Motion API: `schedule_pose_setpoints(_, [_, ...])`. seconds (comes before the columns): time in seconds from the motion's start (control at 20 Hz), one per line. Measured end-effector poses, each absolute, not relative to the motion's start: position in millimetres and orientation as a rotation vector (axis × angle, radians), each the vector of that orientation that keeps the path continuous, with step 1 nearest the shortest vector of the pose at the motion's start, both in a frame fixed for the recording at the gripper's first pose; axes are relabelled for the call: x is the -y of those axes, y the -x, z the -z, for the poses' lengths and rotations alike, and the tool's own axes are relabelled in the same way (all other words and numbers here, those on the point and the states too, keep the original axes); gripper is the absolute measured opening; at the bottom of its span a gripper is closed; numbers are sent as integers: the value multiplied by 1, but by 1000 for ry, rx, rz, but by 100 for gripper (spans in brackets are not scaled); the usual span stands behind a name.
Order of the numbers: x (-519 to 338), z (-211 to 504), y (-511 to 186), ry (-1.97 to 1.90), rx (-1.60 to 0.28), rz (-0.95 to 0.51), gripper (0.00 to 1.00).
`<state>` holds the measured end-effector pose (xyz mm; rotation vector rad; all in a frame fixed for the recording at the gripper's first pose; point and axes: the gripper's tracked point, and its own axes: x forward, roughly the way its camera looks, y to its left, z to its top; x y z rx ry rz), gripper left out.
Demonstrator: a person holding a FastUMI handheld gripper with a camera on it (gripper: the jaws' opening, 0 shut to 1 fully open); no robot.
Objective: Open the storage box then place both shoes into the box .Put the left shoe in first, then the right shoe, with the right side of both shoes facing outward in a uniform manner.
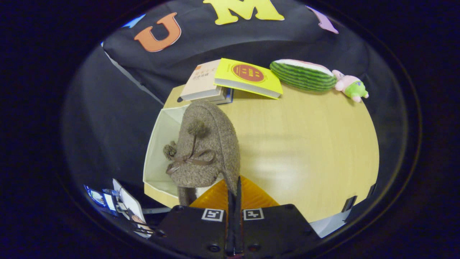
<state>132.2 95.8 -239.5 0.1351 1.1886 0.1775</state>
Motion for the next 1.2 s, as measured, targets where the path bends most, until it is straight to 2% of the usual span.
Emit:
schedule_pose_setpoints(0.5, [-186,240,-153,-237,-1078,-170,6])
schedule_pose_setpoints(1.2, [-203,302,-164,-254,-1077,-78,7])
